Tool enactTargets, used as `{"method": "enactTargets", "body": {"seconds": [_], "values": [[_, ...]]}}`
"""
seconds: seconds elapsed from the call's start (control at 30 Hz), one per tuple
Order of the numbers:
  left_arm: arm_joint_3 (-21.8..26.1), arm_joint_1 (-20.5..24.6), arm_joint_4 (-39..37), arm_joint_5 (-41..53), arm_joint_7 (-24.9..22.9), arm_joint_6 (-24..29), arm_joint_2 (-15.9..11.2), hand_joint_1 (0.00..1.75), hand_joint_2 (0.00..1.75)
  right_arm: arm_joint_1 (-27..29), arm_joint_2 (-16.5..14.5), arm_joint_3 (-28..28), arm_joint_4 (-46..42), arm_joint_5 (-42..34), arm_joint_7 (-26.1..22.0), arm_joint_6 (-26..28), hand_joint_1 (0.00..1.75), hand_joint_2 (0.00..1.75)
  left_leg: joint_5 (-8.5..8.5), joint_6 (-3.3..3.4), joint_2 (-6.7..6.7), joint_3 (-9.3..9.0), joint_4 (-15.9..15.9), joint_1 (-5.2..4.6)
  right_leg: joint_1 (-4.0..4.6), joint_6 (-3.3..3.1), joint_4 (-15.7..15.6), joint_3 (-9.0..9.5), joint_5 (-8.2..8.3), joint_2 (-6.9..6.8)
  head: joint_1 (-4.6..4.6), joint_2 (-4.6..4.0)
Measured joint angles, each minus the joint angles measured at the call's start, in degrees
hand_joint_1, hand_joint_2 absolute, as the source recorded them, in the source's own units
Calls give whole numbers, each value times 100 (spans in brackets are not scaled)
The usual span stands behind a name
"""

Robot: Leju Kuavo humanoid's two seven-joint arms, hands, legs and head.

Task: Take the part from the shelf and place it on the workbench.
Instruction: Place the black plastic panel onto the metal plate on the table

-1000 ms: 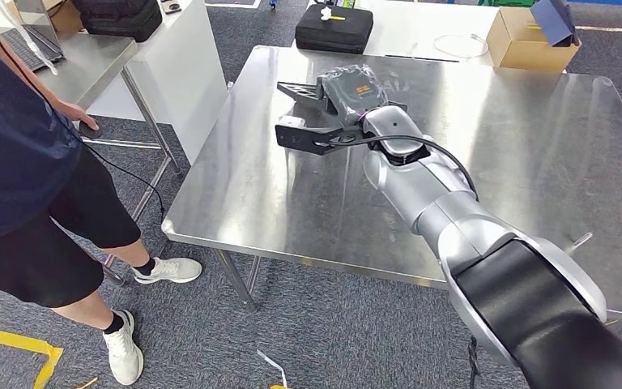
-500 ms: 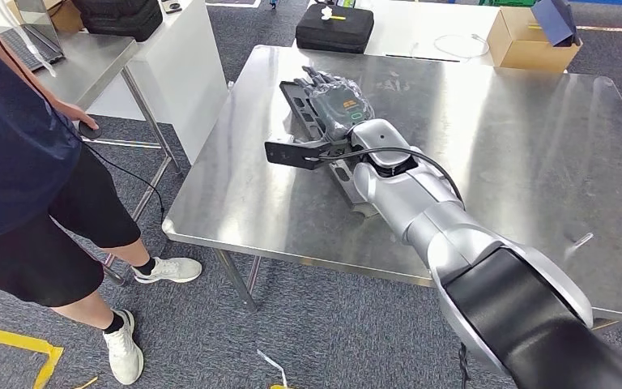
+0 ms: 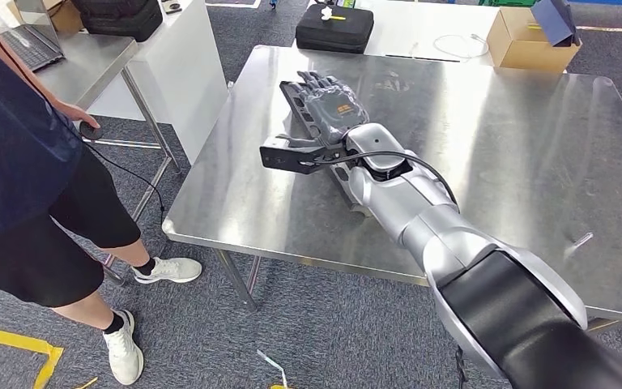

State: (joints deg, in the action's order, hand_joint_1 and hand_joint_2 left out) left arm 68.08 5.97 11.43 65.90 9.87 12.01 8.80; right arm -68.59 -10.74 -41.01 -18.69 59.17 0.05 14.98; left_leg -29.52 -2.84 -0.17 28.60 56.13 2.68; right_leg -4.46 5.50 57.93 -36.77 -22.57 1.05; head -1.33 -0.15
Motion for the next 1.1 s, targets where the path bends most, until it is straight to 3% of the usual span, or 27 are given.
{"method": "enactTargets", "body": {"seconds": [0.17,0.37,0.53,0.63,0.7,0.87,1.1], "values": [[9,-2,0,-35,10,-22,3,0,0,16,-18,187,-2,-683,-403,-209,0,0,0,0,0,0,1,0,0,0,0,1,0,0,0,0],[44,-3,-1,-122,1,-51,3,0,0,148,-131,1240,-168,-3059,-1742,-2317,0,0,0,0,-2,0,1,0,0,0,0,1,0,-4,0,0],[111,-10,-2,-164,-4,-57,3,0,0,311,-149,1884,-367,-3976,-2003,-3376,0,0,0,0,-3,0,2,0,0,0,-1,5,0,-7,1,0],[142,-10,-2,-209,-9,-48,8,0,0,677,-95,2000,-706,-5214,-2137,-4532,0,0,-1,1,-4,-8,4,0,2,0,-4,8,-1,-10,-1,0],[168,-13,-3,-235,-33,-27,16,0,0,1151,51,1816,-1188,-6015,-2240,-4906,0,0,-3,4,-9,-10,4,0,3,1,-6,13,-2,-19,0,0],[236,-28,-4,-254,-116,38,19,0,0,2334,647,839,-2509,-7037,-2562,-4646,0,0,-17,25,-5,-11,3,0,6,3,-24,27,-3,-20,0,0],[278,-28,-4,-281,-99,88,16,0,0,3867,1256,-361,-3859,-7037,-3162,-4097,0,0,-27,39,-8,-11,2,0,9,4,-41,40,-5,-21,1,0]]}}
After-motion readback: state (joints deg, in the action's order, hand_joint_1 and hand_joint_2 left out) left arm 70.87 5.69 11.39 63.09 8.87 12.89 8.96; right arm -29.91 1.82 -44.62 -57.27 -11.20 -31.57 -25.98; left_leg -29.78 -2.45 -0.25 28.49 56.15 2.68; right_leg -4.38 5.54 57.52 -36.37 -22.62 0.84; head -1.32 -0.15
